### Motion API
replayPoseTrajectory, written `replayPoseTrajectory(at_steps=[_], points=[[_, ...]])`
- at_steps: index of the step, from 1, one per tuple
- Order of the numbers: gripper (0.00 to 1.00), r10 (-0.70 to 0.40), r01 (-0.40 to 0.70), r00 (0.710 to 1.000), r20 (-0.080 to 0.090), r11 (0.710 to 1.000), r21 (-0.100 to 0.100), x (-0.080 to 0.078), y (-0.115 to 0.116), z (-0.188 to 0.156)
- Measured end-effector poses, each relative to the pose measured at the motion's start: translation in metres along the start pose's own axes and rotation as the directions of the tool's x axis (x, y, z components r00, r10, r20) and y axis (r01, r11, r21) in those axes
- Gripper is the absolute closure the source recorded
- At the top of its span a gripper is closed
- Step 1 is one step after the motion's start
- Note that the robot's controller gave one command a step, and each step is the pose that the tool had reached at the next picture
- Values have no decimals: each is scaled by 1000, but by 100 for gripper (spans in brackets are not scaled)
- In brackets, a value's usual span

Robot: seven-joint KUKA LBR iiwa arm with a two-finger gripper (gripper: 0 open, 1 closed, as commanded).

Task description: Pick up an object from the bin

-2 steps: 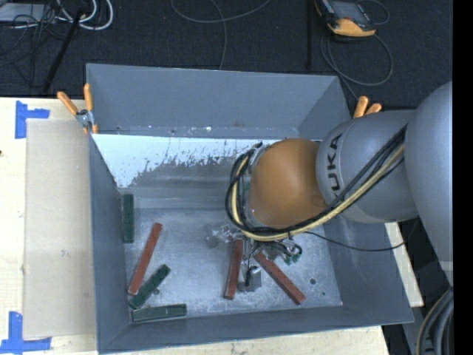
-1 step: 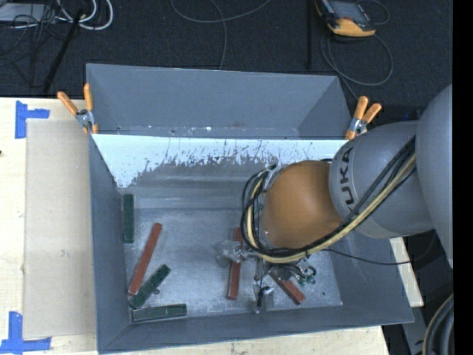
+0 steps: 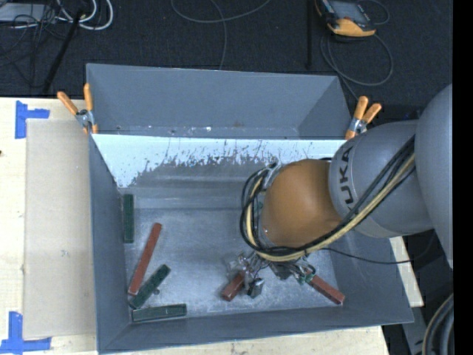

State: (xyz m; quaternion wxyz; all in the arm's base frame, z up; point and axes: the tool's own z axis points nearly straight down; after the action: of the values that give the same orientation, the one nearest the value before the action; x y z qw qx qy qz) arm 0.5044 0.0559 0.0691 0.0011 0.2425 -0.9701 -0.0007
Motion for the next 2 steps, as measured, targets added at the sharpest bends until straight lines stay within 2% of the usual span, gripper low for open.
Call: replayPoseTrajectory(at_steps=[1, 2], points=[[0, 1, -1, 1000, 0, 1000, 0, 0, 0, 0], [100, 2, -2, 1000, 0, 1000, 0, 0, 0, 0]])
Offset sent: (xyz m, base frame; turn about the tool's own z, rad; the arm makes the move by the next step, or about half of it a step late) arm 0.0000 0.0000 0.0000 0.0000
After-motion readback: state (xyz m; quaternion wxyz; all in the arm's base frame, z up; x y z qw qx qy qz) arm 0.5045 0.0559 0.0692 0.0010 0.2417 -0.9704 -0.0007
